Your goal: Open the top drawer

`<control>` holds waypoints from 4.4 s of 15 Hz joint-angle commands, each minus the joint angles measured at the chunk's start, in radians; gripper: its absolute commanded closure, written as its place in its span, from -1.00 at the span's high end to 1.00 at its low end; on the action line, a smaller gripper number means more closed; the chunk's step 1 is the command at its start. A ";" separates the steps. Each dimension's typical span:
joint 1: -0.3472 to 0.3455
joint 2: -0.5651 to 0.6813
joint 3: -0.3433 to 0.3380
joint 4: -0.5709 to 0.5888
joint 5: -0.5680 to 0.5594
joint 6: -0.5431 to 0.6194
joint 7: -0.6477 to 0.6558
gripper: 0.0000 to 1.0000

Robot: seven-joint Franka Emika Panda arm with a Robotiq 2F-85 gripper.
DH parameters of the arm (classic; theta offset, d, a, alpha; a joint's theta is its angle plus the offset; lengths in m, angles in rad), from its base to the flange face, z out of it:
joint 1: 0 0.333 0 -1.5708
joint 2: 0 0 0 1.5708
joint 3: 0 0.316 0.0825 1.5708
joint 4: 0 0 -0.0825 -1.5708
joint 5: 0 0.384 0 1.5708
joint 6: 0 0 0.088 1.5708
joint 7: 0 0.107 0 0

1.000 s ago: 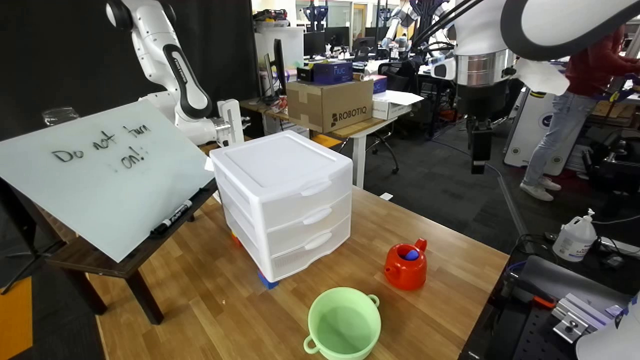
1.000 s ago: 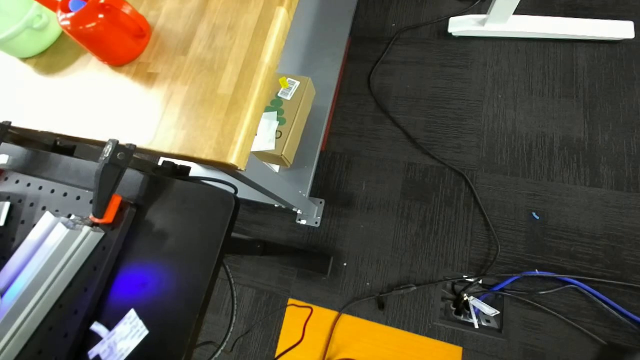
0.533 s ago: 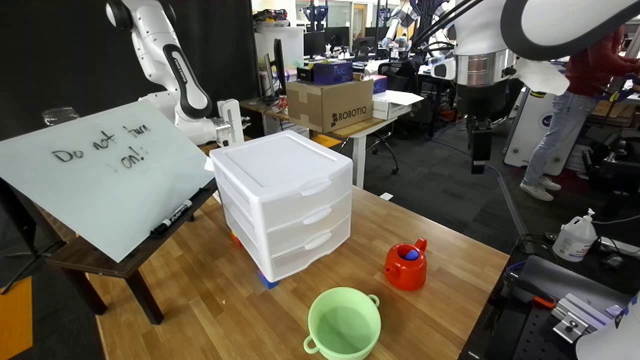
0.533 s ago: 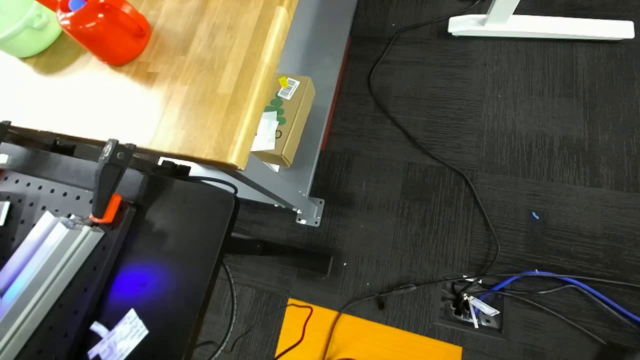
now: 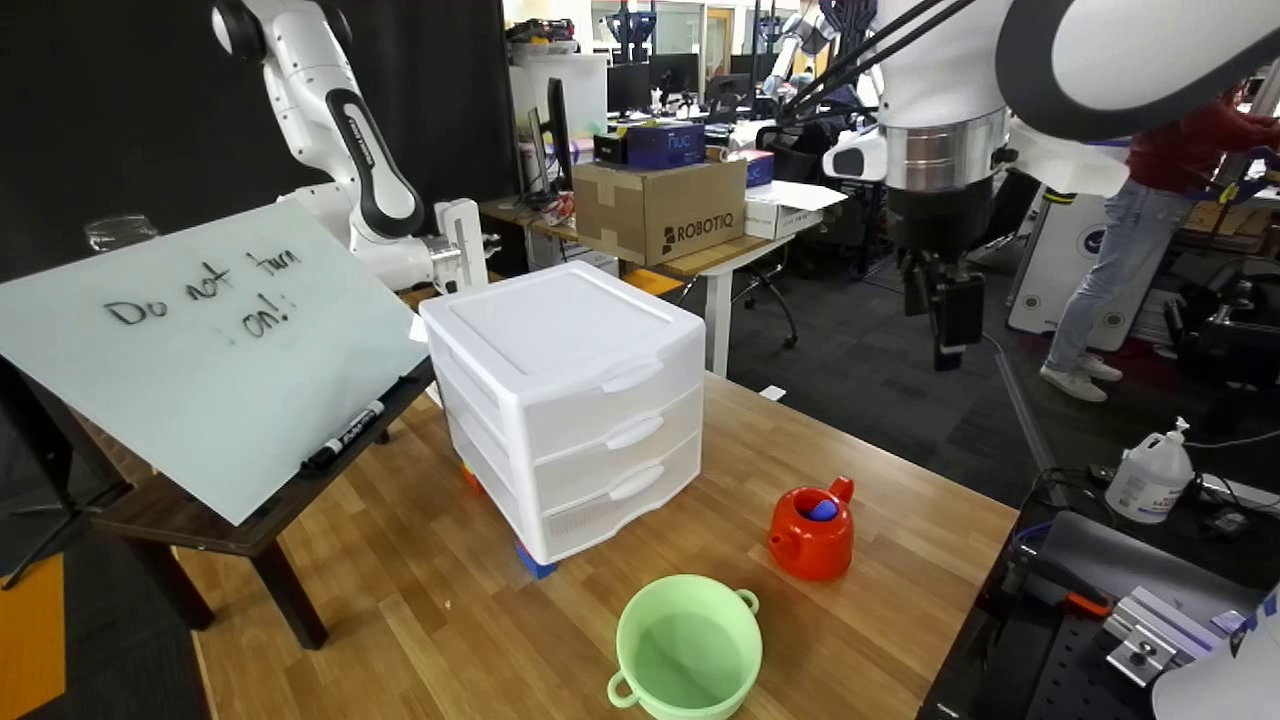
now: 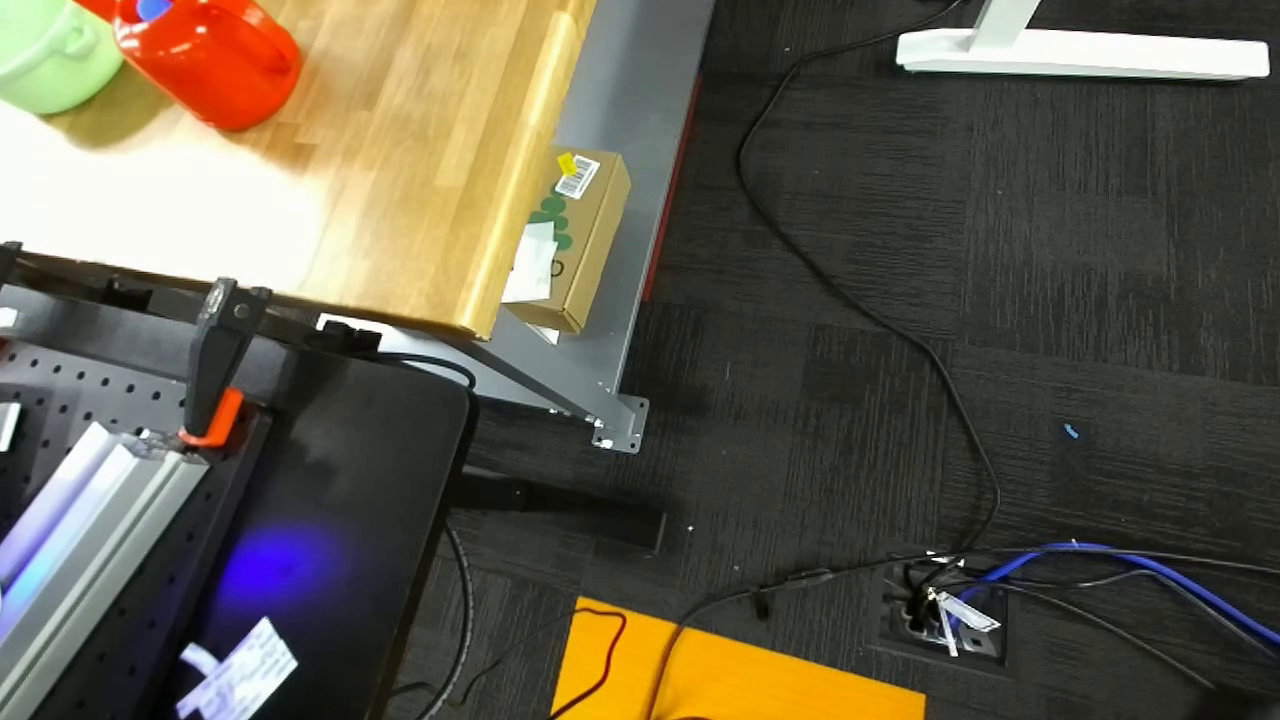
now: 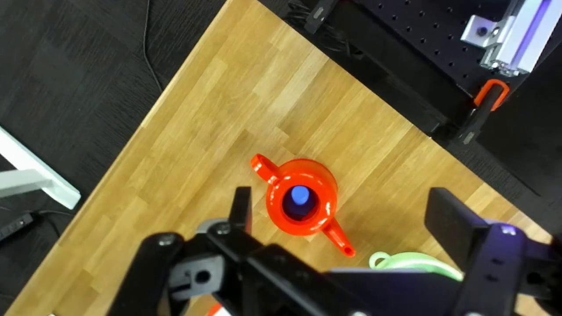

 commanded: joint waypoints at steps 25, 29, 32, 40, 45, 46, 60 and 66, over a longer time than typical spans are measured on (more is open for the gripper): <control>0.237 0.107 0.069 0.075 0.114 0.283 -0.508 1.00; 0.207 0.113 0.099 0.075 0.113 0.279 -0.500 1.00; 0.204 0.114 0.101 0.074 0.112 0.278 -0.500 1.00; 0.225 0.133 0.113 0.092 0.106 0.312 -0.539 1.00; 0.198 0.183 0.190 0.100 0.005 0.389 -0.461 1.00; 0.177 0.191 0.214 0.093 -0.058 0.402 -0.410 1.00; 0.142 0.264 0.298 0.065 -0.512 0.408 0.124 1.00; 0.142 0.264 0.298 0.065 -0.512 0.408 0.124 1.00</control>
